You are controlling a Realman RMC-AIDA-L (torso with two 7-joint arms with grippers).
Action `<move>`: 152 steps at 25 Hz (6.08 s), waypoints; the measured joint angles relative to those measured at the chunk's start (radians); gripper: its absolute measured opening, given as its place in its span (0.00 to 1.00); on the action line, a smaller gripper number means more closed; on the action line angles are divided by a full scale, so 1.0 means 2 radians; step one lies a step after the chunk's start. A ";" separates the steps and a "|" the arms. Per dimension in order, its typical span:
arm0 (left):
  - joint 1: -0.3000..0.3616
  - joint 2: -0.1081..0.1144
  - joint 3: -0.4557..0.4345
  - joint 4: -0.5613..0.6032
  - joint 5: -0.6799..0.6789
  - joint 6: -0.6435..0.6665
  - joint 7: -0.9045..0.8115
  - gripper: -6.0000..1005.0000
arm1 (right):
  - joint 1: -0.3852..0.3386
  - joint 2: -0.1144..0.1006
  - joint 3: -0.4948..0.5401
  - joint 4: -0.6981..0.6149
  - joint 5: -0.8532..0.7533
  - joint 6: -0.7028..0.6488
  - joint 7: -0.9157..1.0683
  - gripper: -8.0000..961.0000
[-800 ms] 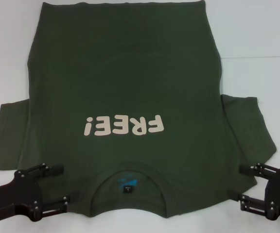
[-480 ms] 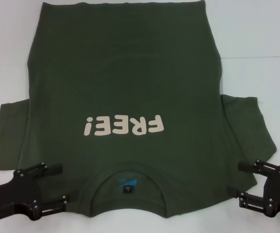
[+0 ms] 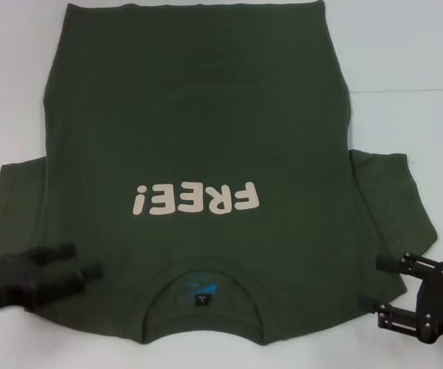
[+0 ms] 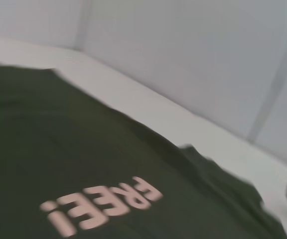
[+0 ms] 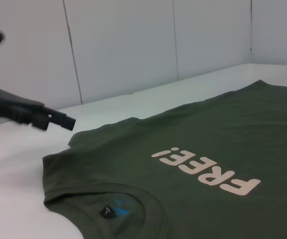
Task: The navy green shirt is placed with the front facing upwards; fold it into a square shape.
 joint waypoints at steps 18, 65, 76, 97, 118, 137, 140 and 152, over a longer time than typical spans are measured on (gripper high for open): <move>-0.105 0.084 -0.050 0.047 0.222 -0.090 -0.494 0.82 | 0.004 0.000 -0.002 -0.002 -0.002 -0.007 0.011 0.80; -0.126 0.083 -0.008 -0.008 0.262 -0.187 -0.521 0.82 | 0.000 0.000 -0.004 0.000 -0.002 -0.006 0.015 0.80; -0.139 0.083 -0.007 -0.029 0.261 -0.189 -0.520 0.82 | 0.001 0.000 -0.005 0.001 -0.002 -0.005 0.015 0.80; -0.138 0.081 -0.005 -0.030 0.260 -0.205 -0.520 0.34 | -0.001 0.000 -0.001 0.001 -0.002 -0.009 0.015 0.80; -0.127 0.096 -0.012 0.026 0.269 -0.191 -0.508 0.03 | 0.000 0.000 0.000 0.001 0.000 -0.009 0.015 0.80; -0.140 0.110 -0.016 0.085 0.258 -0.164 -0.537 0.04 | 0.000 0.001 0.000 0.002 0.000 -0.010 0.015 0.80; -0.144 0.112 -0.017 0.087 0.224 -0.128 -0.539 0.05 | 0.000 0.001 0.000 0.002 0.000 -0.011 0.015 0.80; -0.156 0.056 0.020 0.036 0.132 -0.098 -0.526 0.06 | 0.003 0.001 0.000 0.009 0.000 -0.012 0.013 0.80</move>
